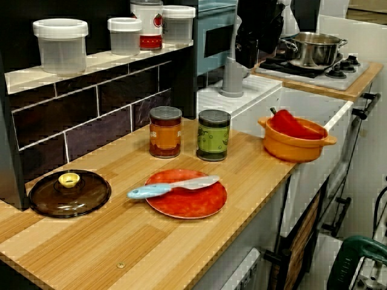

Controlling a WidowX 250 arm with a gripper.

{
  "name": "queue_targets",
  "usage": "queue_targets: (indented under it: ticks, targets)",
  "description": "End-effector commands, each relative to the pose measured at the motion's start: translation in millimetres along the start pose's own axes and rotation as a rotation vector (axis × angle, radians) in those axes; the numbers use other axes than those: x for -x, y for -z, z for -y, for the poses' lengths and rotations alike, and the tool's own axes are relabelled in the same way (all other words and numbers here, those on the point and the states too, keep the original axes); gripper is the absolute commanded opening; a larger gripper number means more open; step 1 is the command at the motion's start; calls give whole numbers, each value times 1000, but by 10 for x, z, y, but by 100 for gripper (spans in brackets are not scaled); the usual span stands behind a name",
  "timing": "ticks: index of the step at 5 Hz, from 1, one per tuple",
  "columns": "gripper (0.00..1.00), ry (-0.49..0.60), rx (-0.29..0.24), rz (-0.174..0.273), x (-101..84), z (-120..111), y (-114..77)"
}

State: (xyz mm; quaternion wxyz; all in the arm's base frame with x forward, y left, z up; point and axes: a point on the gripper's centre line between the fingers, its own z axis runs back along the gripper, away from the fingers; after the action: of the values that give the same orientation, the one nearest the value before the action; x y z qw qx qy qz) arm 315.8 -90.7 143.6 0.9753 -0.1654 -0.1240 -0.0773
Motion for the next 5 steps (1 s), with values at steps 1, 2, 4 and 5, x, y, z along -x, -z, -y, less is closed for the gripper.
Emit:
queue_targets:
  ticks: [1,2,4,5]
  targets:
    - [100,-23,-42,69,53,-616,-498]
    - [100,-46,-81,35,67,-853,-518]
    - [100,-134,-139,-21,132,-1160,-559]
    - [100,-158,-174,-40,181,-1291,-557]
